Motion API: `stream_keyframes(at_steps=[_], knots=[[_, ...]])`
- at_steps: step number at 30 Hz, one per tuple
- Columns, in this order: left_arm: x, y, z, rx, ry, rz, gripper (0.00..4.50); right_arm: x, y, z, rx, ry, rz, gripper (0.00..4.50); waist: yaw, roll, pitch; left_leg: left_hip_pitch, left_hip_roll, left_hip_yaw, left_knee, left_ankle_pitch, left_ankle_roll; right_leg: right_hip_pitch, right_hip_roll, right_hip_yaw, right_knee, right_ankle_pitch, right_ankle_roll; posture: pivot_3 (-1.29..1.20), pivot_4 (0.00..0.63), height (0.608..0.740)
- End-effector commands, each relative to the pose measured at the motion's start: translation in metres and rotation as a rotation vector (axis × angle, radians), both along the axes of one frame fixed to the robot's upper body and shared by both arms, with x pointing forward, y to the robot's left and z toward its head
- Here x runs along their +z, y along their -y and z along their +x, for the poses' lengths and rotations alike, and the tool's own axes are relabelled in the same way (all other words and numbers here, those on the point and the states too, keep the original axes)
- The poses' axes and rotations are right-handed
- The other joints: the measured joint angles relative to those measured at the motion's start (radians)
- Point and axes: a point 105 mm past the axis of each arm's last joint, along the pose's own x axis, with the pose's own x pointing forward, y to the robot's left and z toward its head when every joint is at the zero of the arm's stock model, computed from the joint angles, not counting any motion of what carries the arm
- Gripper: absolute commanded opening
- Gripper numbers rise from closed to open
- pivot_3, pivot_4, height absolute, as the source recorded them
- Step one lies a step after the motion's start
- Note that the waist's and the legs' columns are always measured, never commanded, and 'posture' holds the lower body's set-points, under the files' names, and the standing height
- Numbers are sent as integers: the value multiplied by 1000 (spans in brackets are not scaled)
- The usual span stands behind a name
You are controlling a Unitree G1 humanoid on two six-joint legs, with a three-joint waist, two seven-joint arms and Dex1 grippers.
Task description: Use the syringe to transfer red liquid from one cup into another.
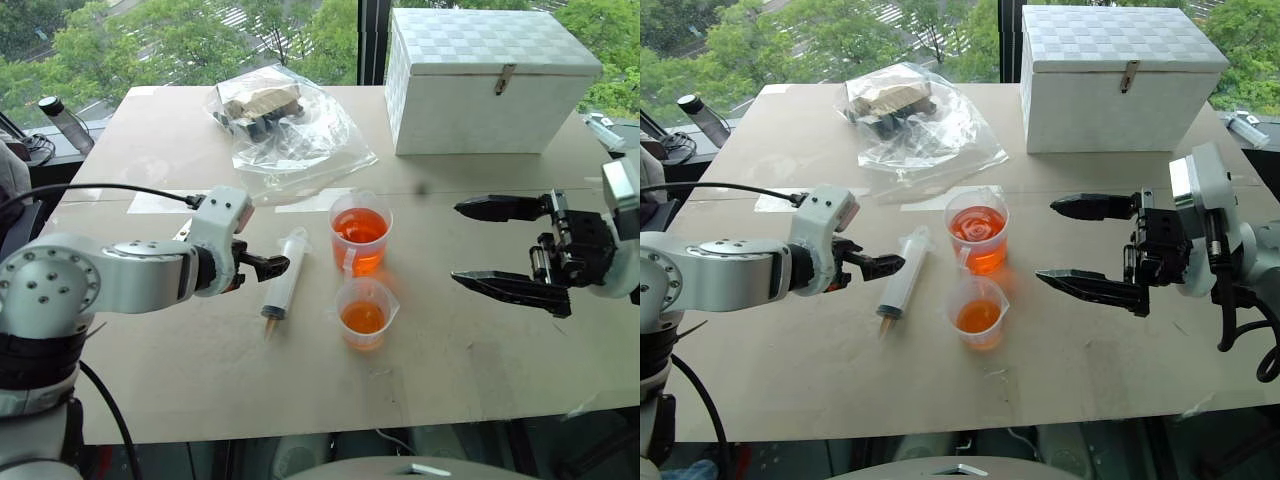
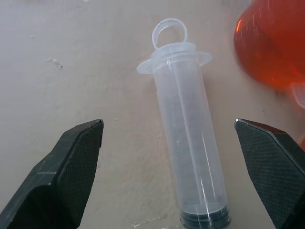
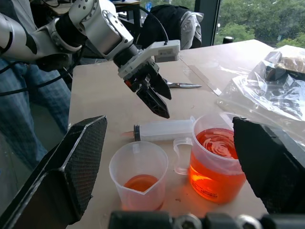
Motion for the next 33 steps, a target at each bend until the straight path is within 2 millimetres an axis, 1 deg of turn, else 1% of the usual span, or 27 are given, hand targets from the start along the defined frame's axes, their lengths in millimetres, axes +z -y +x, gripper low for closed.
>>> stream_keyframes(at_steps=[1, 5, 12, 16, 20, 26, 29, 33], knots=[[-5, 8, 3, 60, -7, -9, 4500, 7, -3, -3, 21, 15, 1, 4478, -1, 0, 0, 0, 0, 1, 0, 0, 0, 0, 0, 0, 0, 0, 0, 0, 150, 740], [-16, 16, 15, 95, -55, 1, 4500, 8, -7, -3, 25, 18, 12, 4478, -1, 0, 0, 0, 0, 1, 0, 1, -1, 0, 1, 0, 0, 0, 0, 0, 150, 740], [-23, 24, 39, 139, -130, 17, 4500, 8, -7, -3, 17, 24, 20, 4478, 1, 0, 0, 0, 0, 0, 1, 1, -1, 0, 2, 0, 0, 0, 0, 0, 150, 740], [-28, 20, 44, 172, -162, 42, 4500, 8, -7, -4, 4, 30, 24, 4478, -5, 0, 0, 0, 0, 1, 1, 1, -2, 0, 2, 0, 0, 0, 0, 0, 150, 740], [-40, 26, 48, 194, -227, -4, 4500, 8, -6, -6, -19, 37, 34, 4478, -1, 0, 0, 0, 0, 0, 1, 2, -3, 0, 2, 0, 1, 0, 0, 0, 150, 740], [-42, 26, 53, 191, -261, 39, 4500, 6, -3, -8, -49, 47, 33, 4478, 0, 0, 0, 0, -1, 0, 2, 2, -3, 0, 2, 0, 2, 0, 0, 0, 150, 740], [-45, 29, 52, 169, -275, 51, 3642, 6, -2, -9, -61, 51, 37, 4500, -1, 0, 0, 0, -1, 0, 2, 2, -3, 0, 2, 0, 2, 0, 0, 0, 150, 740], [-46, 27, 54, 191, -273, 43, 1870, 3, 0, -11, -72, 39, 33, 4500, 3, 0, -1, 0, -1, 0, 2, 2, -3, 0, 2, 0, 2, 0, 0, 0, 150, 740]])
